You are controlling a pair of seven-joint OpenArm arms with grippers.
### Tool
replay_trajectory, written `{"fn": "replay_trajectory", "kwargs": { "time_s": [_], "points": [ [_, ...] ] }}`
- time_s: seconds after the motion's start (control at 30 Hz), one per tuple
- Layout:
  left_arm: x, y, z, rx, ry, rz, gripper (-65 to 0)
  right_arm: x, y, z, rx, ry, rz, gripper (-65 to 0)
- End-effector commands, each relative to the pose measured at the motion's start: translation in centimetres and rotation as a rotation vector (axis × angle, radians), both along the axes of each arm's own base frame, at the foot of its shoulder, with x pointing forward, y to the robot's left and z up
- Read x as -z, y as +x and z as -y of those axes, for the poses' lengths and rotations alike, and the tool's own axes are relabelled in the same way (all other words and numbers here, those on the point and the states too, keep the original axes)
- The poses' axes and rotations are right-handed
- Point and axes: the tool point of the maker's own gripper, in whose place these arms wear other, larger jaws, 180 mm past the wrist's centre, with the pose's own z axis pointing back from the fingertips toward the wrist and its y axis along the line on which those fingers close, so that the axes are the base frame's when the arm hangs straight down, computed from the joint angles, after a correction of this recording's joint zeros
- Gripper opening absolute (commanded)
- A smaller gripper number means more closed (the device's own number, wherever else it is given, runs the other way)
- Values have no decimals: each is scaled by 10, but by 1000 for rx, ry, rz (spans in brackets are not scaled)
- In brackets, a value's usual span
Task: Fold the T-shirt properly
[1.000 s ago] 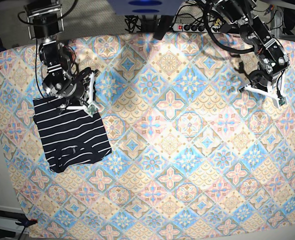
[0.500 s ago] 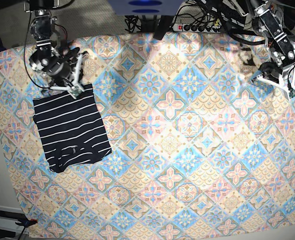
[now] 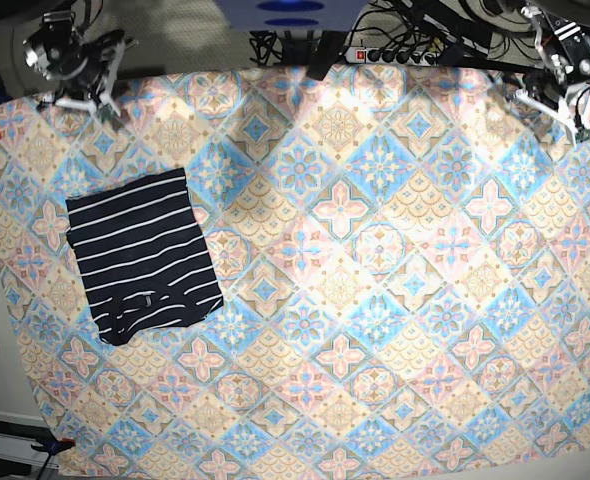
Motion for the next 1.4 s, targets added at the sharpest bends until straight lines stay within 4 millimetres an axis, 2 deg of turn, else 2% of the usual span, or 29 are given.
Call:
{"fn": "replay_trajectory", "kwargs": {
  "time_s": [0.0,0.17,0.33,0.53,0.7,0.73,0.77,1.03,1.13,1.3,1.37],
  "points": [
    [-8,-4,-7,12,25,-1,-650,-4,-4,1,-5,1,4,-644],
    [-15,-36,2,36,0,-40,-650,0,-40,1,-7,1,-75,-650],
    [-9,-64,12,38,-47,-97,-650,4,-71,2,-5,2,-145,-650],
    [20,-86,69,165,-172,-205,-650,13,-104,-2,28,20,-222,-650],
    [58,-120,102,180,-286,-327,-650,37,-153,8,95,29,-363,-650],
    [67,-121,110,191,-309,-339,-650,41,-162,8,106,34,-389,-650],
    [74,-127,118,201,-329,-355,-650,44,-166,8,113,37,-402,-650],
    [132,-175,144,292,-364,-473,-650,79,-183,4,212,80,-486,-650],
    [158,-195,156,295,-398,-535,-650,94,-183,-10,257,131,-487,-650],
    [188,-205,171,344,-426,-579,-650,113,-176,-16,304,171,-495,-650],
    [195,-201,176,374,-425,-567,-650,122,-177,-22,337,193,-510,-650]
  ]
}}
